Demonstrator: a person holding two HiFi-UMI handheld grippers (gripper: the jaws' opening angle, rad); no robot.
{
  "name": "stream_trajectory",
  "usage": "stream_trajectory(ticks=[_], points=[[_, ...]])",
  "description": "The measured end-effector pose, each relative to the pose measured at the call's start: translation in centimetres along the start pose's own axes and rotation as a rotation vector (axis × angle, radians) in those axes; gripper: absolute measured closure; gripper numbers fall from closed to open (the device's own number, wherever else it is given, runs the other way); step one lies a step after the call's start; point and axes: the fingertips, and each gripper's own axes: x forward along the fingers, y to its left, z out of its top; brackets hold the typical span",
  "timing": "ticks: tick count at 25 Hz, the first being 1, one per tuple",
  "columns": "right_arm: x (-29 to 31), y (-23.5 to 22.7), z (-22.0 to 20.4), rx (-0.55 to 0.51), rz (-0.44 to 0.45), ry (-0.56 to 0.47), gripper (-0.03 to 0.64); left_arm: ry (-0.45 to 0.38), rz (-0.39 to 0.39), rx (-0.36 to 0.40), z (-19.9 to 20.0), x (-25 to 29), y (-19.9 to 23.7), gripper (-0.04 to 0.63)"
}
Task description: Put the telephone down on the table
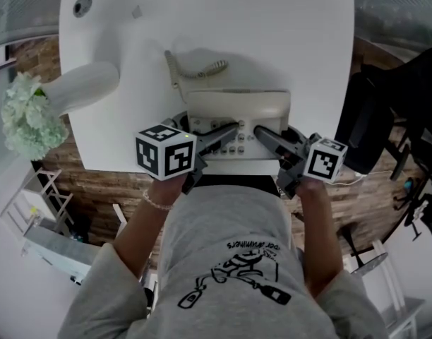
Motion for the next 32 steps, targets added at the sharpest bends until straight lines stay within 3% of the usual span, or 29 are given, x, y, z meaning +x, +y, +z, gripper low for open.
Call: stream_trajectory(ticks=[9, 24, 32], points=[[0.1, -0.7, -0.1, -0.015, -0.029, -0.007, 0.324, -0.008, 0.096, 0.071, 0.2, 0.1, 0.9, 0.202], [0.3, -1.2, -0.3, -0.059, -0.083, 0.000, 0.324, -0.006, 0.240, 0.081, -0.1, -0.2, 2.3, 0.155], [0.4, -1.5, -0.2, -0.045, -0.094, -0.003, 0.324, -0.016, 0.256, 0.064, -0.1, -0.1, 2.5, 0.152]])
